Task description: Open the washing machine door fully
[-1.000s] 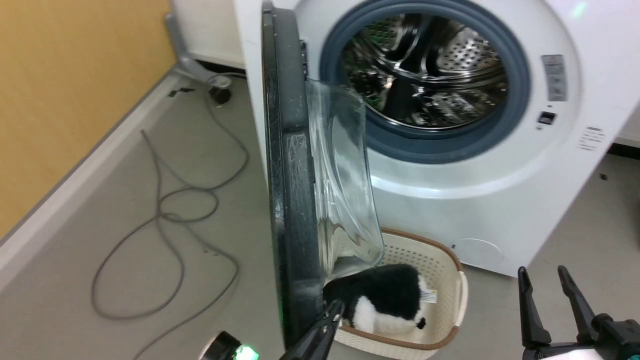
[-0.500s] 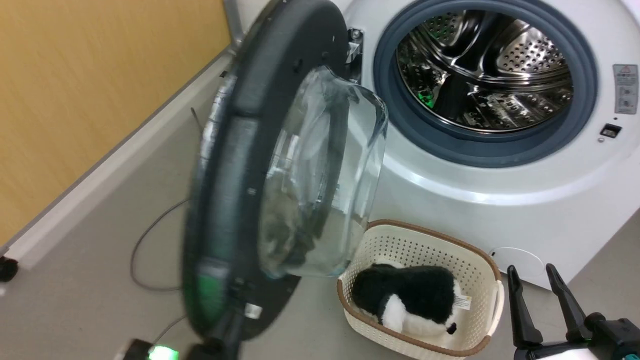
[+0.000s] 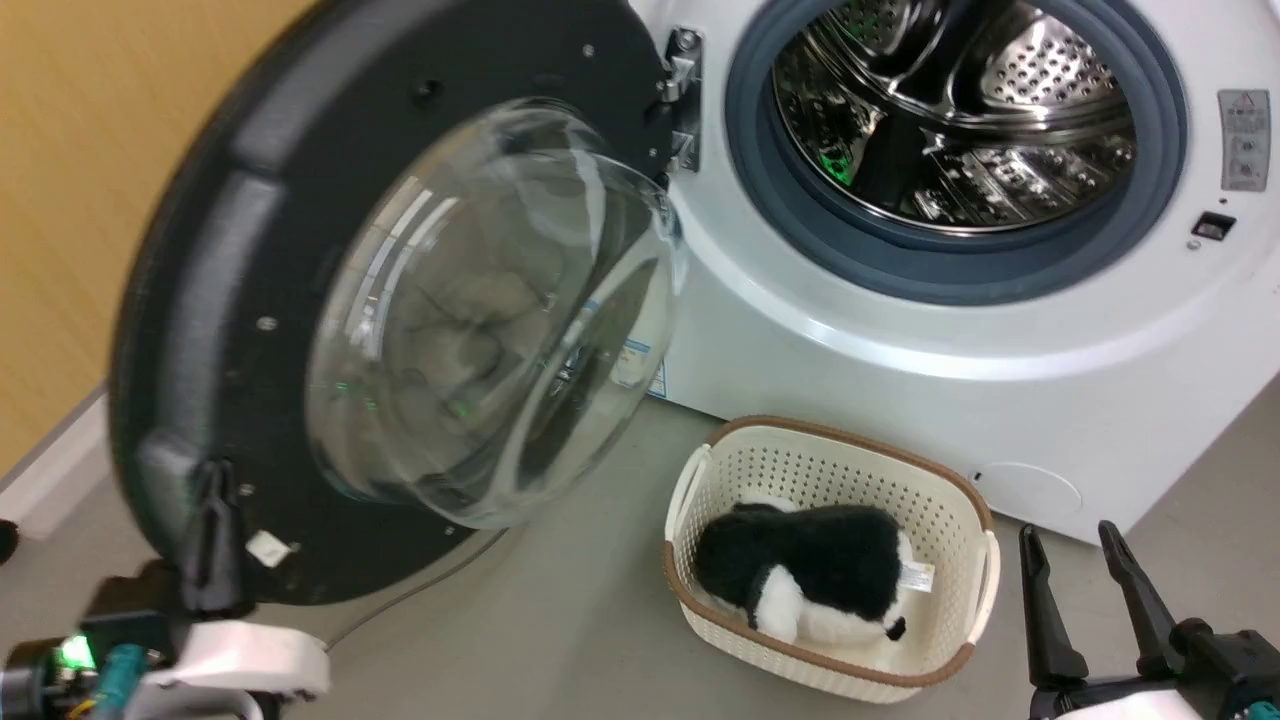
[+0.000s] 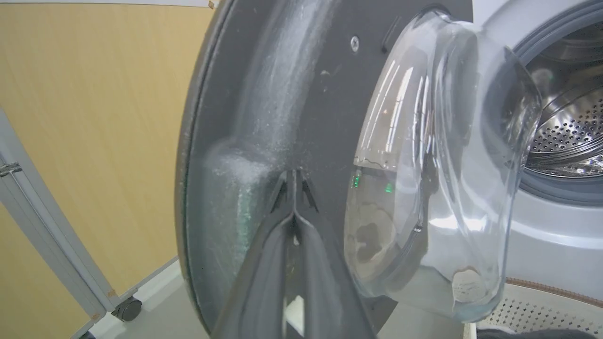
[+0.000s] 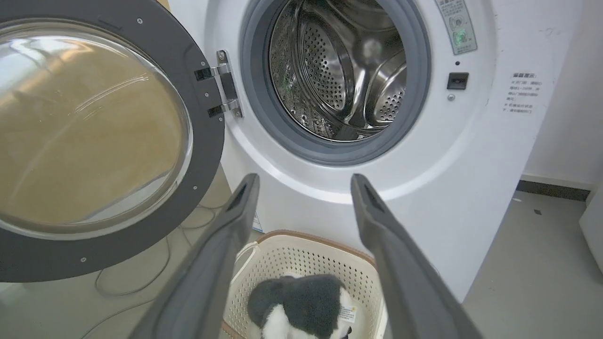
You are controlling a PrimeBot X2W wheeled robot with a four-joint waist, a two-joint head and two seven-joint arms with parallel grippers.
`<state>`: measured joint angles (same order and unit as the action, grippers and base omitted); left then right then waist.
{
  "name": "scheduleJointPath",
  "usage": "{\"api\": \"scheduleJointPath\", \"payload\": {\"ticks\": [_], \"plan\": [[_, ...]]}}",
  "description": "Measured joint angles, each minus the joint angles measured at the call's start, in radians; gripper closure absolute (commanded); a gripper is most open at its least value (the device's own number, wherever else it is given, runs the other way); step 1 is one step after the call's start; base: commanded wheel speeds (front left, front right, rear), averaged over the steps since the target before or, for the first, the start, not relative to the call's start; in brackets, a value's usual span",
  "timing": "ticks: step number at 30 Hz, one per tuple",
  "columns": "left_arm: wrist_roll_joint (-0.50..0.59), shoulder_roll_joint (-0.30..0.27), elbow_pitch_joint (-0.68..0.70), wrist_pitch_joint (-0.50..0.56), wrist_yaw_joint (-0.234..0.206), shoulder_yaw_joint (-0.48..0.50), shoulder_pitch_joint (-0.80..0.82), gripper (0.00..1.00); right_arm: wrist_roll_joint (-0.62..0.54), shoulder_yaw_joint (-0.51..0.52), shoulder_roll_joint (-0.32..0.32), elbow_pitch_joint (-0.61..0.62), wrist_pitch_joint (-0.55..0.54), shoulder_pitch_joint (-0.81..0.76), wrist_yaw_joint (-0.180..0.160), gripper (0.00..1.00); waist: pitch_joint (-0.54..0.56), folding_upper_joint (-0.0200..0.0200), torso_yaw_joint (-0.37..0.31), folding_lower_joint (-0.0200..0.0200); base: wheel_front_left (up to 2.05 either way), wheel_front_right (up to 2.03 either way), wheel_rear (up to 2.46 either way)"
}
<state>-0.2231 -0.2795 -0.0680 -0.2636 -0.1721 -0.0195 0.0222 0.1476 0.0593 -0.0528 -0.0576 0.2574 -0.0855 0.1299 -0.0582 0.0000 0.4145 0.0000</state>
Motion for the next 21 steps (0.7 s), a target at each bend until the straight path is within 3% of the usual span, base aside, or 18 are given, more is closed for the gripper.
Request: {"api": "scheduleJointPath", "payload": {"ticks": [7,21], "plan": [[-0.010,0.018,-0.122,0.000,0.052,0.127,0.088,1.00,-0.026,0.004,0.000,0.000,0.000,0.024,0.000,0.00,-0.038,0.0000,-0.031,0.0000,0.00,0.00,0.00],[0.002,0.019,-0.325,0.000,0.080,0.318,0.275,1.00,-0.063,0.006,0.000,-0.002,0.000,0.075,0.000,0.00,-0.121,0.0000,-0.101,0.0000,0.00,0.00,0.00]]}}
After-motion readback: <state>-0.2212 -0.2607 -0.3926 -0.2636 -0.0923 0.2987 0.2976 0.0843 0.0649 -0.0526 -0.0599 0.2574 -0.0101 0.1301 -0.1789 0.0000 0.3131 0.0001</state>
